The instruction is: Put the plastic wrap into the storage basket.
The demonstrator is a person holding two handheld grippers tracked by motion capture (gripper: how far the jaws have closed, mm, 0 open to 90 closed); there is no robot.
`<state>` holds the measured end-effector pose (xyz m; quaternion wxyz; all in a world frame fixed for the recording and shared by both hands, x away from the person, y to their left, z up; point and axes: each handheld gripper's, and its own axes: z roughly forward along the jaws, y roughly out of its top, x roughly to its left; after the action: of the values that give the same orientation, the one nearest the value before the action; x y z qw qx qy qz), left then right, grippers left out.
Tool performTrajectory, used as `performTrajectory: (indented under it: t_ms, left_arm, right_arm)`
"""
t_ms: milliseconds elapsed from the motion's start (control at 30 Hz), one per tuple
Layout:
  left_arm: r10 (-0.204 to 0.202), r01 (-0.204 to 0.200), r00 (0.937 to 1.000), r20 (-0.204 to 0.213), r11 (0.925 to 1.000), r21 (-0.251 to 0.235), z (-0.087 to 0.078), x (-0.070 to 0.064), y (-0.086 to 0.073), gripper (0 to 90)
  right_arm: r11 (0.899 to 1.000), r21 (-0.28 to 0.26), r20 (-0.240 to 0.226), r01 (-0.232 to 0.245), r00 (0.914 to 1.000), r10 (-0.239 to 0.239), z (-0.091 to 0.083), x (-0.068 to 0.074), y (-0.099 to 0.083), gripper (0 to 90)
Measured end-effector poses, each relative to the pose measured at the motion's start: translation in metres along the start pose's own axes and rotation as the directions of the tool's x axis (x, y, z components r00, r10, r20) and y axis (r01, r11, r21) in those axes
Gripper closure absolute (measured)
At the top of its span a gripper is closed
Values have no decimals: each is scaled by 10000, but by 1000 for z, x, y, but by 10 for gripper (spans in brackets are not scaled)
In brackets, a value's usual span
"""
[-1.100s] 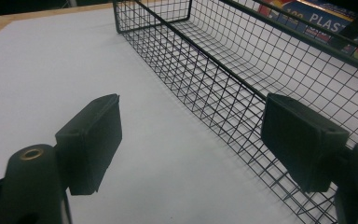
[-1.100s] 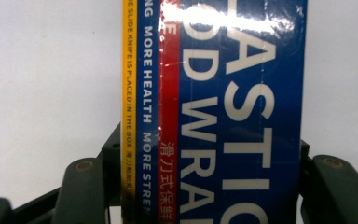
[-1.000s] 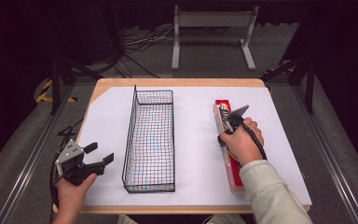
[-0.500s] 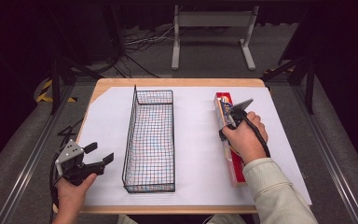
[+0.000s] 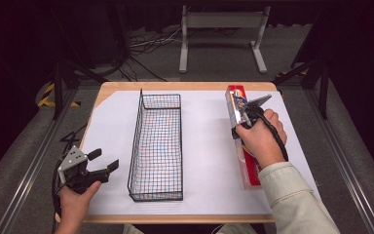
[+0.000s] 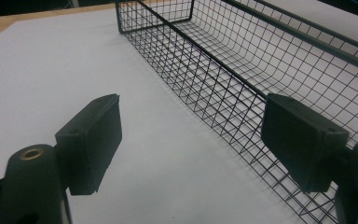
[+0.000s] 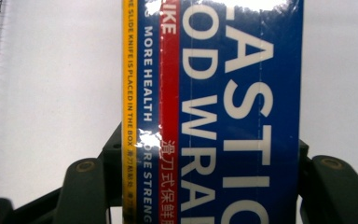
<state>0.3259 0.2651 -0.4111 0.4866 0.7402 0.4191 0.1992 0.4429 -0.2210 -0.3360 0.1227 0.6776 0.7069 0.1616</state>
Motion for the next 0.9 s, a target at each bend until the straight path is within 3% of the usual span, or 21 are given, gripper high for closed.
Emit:
performTrajectory:
  t_ms: [533, 767, 900]
  left_arm:
    - [-13, 13, 10000, -2, 10000, 45, 1, 0, 0, 214]
    - [-25, 25, 10000, -85, 10000, 48, -2, 0, -2, 215]
    - [-53, 54, 9998, -186, 10000, 26, -5, 1, -3, 216]
  right_arm:
    - [9990, -443, -67, -97, 9999, 94, -19, 7, 6, 408]
    - [9985, -551, -189, -53, 9998, 43, -27, 21, 11, 408]
    - [9974, -699, -260, 147, 9995, -166, -33, 36, 17, 407]
